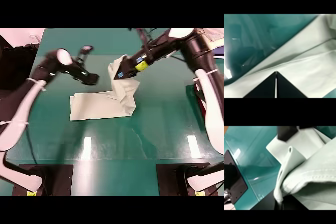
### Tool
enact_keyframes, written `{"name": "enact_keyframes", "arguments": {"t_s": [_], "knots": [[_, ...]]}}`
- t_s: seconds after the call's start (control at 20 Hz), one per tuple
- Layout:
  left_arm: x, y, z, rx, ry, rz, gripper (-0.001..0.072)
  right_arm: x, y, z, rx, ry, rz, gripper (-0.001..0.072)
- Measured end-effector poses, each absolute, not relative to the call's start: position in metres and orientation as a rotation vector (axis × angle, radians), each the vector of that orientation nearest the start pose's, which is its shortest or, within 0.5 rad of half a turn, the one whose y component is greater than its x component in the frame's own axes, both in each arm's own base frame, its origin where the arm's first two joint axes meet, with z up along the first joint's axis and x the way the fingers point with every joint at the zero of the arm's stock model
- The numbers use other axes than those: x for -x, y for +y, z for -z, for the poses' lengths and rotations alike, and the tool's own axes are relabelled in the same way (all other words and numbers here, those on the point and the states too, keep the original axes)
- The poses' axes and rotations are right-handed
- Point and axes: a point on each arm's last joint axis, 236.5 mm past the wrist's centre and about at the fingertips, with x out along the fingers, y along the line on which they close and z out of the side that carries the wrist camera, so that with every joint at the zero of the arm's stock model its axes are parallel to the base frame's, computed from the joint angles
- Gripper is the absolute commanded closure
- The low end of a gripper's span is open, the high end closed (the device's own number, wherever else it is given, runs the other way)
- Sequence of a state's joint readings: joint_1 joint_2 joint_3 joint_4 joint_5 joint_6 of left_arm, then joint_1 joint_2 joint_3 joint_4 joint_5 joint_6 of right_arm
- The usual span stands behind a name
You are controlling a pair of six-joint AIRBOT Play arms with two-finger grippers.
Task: Fold the shirts.
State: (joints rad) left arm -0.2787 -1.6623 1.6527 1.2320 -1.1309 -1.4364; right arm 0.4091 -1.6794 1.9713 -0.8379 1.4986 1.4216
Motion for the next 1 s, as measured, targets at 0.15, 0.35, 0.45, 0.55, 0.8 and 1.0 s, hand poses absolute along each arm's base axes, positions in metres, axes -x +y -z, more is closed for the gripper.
{"name": "enact_keyframes", "arguments": {"t_s": [0.15,0.35,0.45,0.55,0.8,1.0], "knots": [[-0.477,-0.138,-0.081,-0.002,1.073,0.408,0.0683,-0.368,0.375,-0.136,-0.099,1.155,-1.105,0.0687],[-0.467,-0.077,-0.127,0.000,1.009,0.307,0.0683,-0.360,0.449,-0.100,-0.058,1.063,-1.201,0.0155],[-0.461,-0.063,-0.138,0.000,0.999,0.282,0.0683,-0.351,0.483,-0.096,-0.092,1.009,-1.252,0.0160],[-0.455,-0.057,-0.142,0.001,1.009,0.275,0.0683,-0.345,0.496,-0.102,-0.100,0.974,-1.277,0.0161],[-0.447,-0.051,-0.143,0.001,1.028,0.269,0.0683,-0.361,0.425,-0.080,0.038,1.093,-1.138,0.0162],[-0.446,-0.052,-0.143,0.008,1.029,0.274,0.0683,-0.372,0.331,-0.043,-0.014,1.275,-0.950,0.0161]]}}
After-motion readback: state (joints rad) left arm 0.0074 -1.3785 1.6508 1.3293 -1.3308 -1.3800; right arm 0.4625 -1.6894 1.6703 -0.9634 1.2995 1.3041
